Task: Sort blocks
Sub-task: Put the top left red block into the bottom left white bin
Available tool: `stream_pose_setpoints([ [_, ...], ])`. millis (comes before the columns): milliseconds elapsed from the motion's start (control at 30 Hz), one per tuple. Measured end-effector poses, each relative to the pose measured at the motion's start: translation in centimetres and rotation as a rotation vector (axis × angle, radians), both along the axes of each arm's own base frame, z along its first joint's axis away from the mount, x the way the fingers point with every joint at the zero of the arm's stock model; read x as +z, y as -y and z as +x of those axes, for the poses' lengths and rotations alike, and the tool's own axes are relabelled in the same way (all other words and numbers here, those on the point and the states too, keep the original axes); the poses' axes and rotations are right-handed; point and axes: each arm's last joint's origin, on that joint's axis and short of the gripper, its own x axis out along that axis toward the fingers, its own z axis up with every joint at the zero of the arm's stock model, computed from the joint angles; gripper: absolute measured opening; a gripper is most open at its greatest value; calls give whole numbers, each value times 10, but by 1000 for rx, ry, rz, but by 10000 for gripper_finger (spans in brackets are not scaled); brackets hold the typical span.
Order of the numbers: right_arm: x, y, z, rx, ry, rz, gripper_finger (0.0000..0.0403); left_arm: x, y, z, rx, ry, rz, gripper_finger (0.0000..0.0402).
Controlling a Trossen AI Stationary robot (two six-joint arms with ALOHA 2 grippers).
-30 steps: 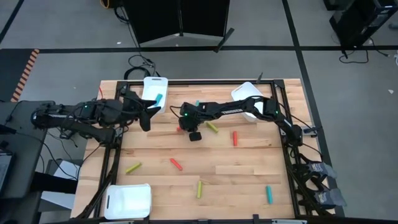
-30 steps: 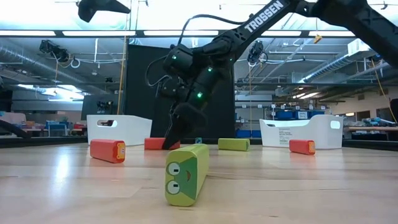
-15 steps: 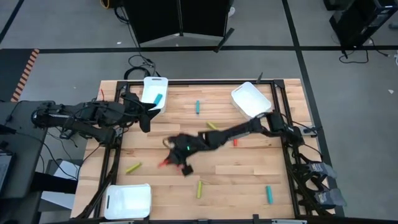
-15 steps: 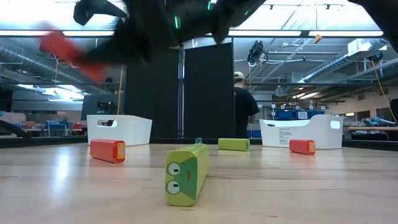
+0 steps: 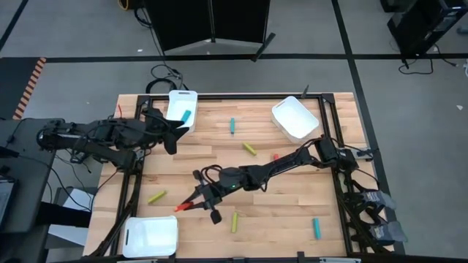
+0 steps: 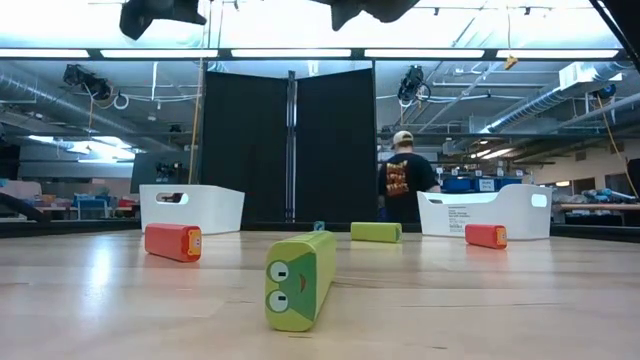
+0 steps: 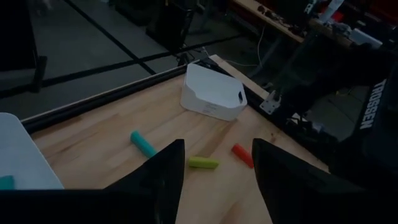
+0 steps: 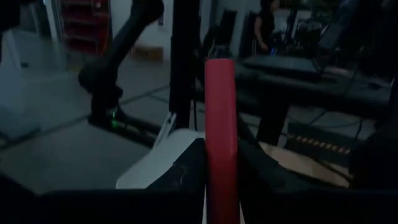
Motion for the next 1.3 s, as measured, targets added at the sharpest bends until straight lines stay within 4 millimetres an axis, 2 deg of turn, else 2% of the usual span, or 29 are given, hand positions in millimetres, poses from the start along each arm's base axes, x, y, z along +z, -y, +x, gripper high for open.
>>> stream_pose_setpoints([
  [133,9,-5,2,9,51,34,70,3,0,1,-6,22,13,195],
  [200,13,-11,9,30,81,53,70,4,0,1,-10,30,24,195],
  [400,5,-36,42,120,61,47,70,7,0,2,-12,56,36,195],
  [567,11,-46,65,171,56,61,70,7,0,2,-12,59,36,195],
  [600,8,-47,70,172,43,66,70,7,0,2,-12,59,36,195],
  [733,-29,-48,75,158,-24,94,70,7,0,2,-12,59,37,195],
  [933,-33,-45,80,125,-9,126,70,7,0,2,-14,56,41,195],
  [1133,-72,-45,86,95,-49,108,70,7,0,2,-14,55,43,195],
  [1300,-76,-42,88,69,-19,107,70,8,0,3,-14,60,43,195],
])
